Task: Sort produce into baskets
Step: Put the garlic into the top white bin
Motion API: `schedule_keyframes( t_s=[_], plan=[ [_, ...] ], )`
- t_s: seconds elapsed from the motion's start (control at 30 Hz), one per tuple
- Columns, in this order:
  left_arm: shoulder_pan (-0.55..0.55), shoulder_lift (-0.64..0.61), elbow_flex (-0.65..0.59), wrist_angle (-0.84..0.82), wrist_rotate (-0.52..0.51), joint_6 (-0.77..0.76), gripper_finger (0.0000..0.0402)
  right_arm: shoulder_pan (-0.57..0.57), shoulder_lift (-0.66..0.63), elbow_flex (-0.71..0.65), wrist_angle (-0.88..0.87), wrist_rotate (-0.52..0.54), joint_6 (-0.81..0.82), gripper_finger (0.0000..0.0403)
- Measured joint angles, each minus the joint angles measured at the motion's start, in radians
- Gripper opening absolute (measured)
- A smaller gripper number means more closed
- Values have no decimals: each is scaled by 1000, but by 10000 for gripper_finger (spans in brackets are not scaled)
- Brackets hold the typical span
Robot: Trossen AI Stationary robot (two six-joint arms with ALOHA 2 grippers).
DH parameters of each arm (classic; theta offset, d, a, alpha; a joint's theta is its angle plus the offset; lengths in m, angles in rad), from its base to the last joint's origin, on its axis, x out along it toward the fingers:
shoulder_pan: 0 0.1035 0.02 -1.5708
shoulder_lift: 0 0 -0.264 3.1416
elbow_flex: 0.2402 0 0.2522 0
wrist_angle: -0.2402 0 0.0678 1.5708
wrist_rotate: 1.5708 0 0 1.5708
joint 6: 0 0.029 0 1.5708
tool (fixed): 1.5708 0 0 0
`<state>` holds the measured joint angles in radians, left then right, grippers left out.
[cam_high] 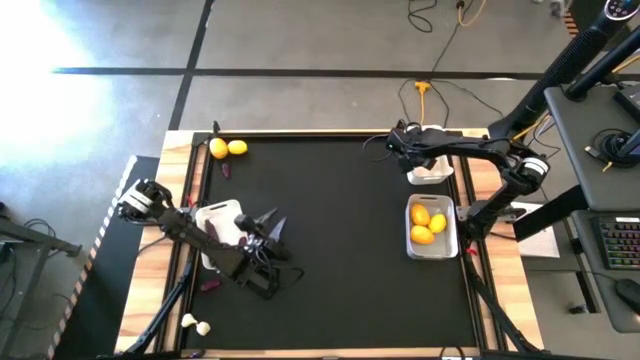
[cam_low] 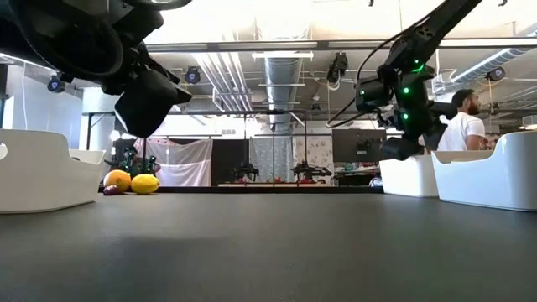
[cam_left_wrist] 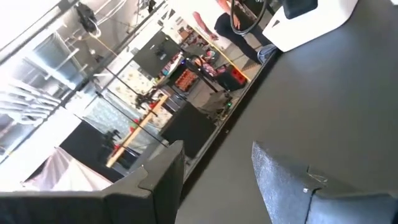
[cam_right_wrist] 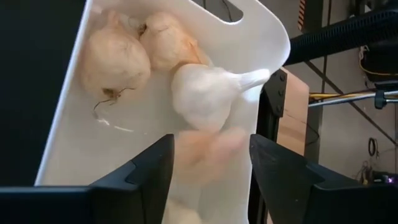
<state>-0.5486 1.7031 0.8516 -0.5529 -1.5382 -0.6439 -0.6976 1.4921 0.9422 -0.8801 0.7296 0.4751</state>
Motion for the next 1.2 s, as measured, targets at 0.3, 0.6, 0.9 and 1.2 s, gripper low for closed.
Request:
schedule_keyframes(
  t_s=[0.3, 0.6, 0.9, 1.2],
  plan=[
    [59, 0, 0, 57, -24, 5, 173, 35, -50, 105, -36, 3, -55, 223],
    [95, 1, 1, 145, 86, 4, 173, 349, -242, 105, 112, -75, -68, 208],
    [43, 1, 10, 271, 228, 65, 173, 785, -298, -18, 405, -154, -65, 203],
    [-169, 0, 221, 257, 498, 265, 173, 905, -230, -17, 546, -153, -192, 203]
  ],
)
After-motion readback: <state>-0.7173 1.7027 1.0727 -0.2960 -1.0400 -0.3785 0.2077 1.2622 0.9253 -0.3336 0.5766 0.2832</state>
